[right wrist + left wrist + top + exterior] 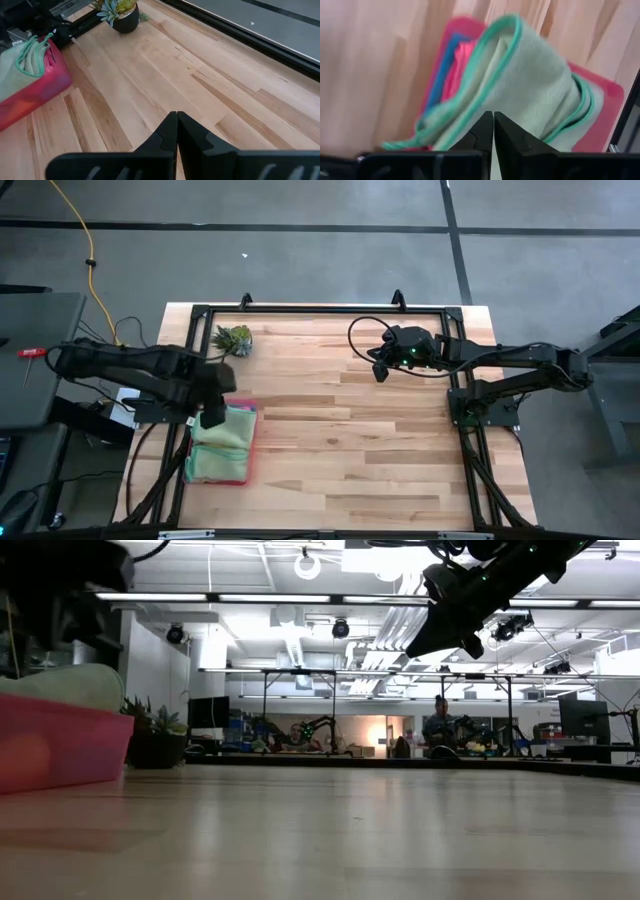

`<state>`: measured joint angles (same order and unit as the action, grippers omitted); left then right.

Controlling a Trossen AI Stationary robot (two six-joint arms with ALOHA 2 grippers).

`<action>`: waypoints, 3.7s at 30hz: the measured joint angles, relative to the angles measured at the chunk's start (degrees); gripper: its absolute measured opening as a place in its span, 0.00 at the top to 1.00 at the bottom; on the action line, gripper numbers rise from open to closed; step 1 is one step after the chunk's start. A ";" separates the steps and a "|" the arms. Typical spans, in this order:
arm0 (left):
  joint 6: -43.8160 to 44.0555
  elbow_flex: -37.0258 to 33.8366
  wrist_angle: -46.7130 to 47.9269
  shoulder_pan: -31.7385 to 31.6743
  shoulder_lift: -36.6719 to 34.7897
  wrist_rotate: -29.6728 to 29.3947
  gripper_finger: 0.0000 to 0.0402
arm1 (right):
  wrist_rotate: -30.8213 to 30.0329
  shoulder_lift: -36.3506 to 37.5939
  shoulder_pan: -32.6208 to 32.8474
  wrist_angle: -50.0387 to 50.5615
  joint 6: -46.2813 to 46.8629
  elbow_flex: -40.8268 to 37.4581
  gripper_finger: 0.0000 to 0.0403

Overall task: Fold microfiber towels
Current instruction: Put the green microfiber towel into the red bin, then return to Home Position

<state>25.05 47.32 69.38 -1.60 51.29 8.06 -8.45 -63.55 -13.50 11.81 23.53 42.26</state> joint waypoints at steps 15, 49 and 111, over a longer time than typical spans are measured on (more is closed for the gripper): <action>16.33 -12.06 -9.58 4.10 1.70 -6.73 1.00 | 0.00 0.00 0.00 1.98 -0.04 0.02 1.00; -7.16 -14.71 -59.28 -20.50 -21.99 -9.42 1.00 | 3.14 0.35 0.00 -12.76 -1.87 0.07 1.00; 7.34 -46.64 -70.53 -4.33 -49.14 -10.26 1.00 | 28.79 20.74 2.01 -54.95 14.06 -39.40 1.00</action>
<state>32.38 0.69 -1.15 -5.93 2.15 -2.20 20.35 -42.81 -11.49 -43.14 37.58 2.86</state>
